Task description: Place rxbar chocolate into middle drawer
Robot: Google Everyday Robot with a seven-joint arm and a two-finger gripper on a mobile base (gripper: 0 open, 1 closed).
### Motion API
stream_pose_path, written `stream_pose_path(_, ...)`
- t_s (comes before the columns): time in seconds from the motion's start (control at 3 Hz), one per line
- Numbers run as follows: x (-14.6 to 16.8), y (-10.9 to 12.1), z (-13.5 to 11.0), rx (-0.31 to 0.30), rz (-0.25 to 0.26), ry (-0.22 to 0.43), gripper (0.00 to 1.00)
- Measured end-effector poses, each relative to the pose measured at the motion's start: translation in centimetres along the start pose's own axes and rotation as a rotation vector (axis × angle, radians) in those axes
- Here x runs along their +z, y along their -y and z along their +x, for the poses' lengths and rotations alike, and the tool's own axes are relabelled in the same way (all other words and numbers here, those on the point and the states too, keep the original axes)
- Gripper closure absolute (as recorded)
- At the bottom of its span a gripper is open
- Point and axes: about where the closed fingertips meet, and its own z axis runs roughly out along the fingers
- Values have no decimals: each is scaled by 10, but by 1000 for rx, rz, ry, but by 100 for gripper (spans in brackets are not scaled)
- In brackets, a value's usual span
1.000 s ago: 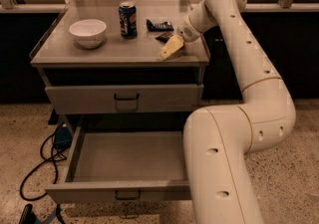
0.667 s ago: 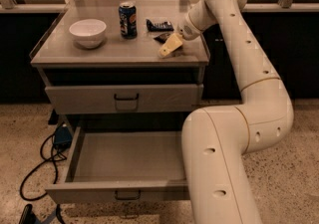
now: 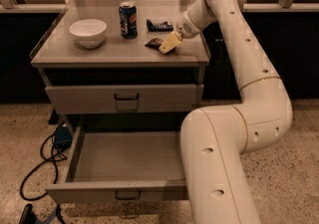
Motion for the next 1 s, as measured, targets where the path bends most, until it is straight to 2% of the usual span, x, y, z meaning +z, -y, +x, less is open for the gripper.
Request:
stream_pose_path(0.33, -71, 4, -3, -31, 43, 79, 100)
stream_pose_path(0.67, -101, -3, 53, 34, 4, 46, 100)
stream_pose_path(1.0, -82, -10, 64, 57, -25, 41, 100)
